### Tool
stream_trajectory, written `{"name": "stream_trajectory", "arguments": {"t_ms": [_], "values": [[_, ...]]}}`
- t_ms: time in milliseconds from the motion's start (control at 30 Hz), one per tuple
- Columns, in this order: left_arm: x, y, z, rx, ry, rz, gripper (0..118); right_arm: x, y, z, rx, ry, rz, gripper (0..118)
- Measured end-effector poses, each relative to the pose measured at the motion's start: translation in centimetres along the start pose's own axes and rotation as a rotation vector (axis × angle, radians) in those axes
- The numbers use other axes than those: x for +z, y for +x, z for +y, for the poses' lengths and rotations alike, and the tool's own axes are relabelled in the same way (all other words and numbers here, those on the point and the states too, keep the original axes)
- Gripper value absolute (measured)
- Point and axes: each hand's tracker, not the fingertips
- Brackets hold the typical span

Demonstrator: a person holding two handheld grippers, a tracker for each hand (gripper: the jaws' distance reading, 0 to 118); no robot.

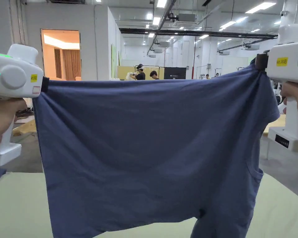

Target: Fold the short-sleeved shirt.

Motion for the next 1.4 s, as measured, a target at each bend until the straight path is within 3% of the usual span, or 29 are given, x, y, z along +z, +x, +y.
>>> {"name": "stream_trajectory", "arguments": {"t_ms": [200,400,700,900,1067,1233,1400], "values": [[-1.0,-0.3,-1.6,0.028,-0.025,0.003,0,-1.5,-0.7,-1.3,-0.004,0.007,-0.006,1],[-2.8,1.1,-8.9,0.082,-0.117,-0.004,0,-2.9,-1.6,-9.5,0.039,-0.070,-0.066,1],[-2.0,1.8,-14.7,0.128,-0.201,-0.037,0,0.1,-0.9,-14.2,0.021,-0.098,-0.050,1],[5.5,1.8,-17.8,0.139,-0.168,-0.124,0,8.6,-0.4,-16.1,0.021,-0.070,0.002,1],[14.4,1.6,-24.4,0.173,-0.225,-0.218,0,18.2,0.9,-21.7,0.023,-0.126,0.027,1],[22.9,3.2,-34.7,0.069,-0.353,-0.213,0,26.8,1.3,-31.9,0.080,-0.345,0.030,1],[27.8,3.4,-44.9,0.156,-0.547,-0.184,0,32.1,1.7,-44.2,0.124,-0.629,0.033,1]]}}
